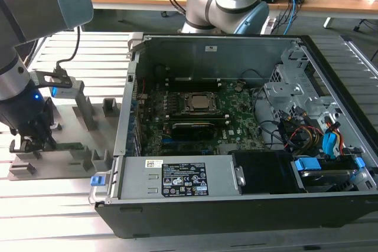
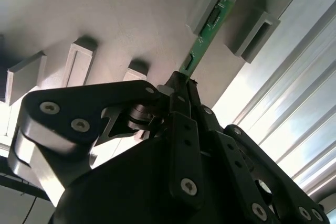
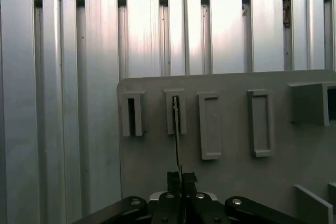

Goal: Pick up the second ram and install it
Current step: 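Pick up the second ram and move it above second insertion slot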

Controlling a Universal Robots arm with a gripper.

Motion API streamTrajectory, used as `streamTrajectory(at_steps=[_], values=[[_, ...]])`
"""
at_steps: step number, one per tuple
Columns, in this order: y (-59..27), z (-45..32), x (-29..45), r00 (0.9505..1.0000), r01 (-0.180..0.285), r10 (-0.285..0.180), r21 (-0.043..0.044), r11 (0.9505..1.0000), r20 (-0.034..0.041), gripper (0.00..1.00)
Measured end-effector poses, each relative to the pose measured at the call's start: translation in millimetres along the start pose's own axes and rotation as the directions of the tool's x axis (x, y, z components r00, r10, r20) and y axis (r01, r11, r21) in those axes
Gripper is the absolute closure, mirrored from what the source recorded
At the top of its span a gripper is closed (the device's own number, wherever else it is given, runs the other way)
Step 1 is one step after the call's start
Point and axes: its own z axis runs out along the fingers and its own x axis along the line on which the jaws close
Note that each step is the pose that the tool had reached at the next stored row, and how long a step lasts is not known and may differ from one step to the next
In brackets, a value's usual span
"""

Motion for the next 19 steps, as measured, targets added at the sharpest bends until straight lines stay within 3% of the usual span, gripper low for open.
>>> streamTrajectory(at_steps=[6,19], values=[[0.0,-9.4,0.0,1.0000,0.000,0.000,0.0001,1.0000,0.0000,0.87],[0.1,-21.9,0.0,1.0000,0.000,0.000,0.0001,1.0000,0.0001,0.87]])
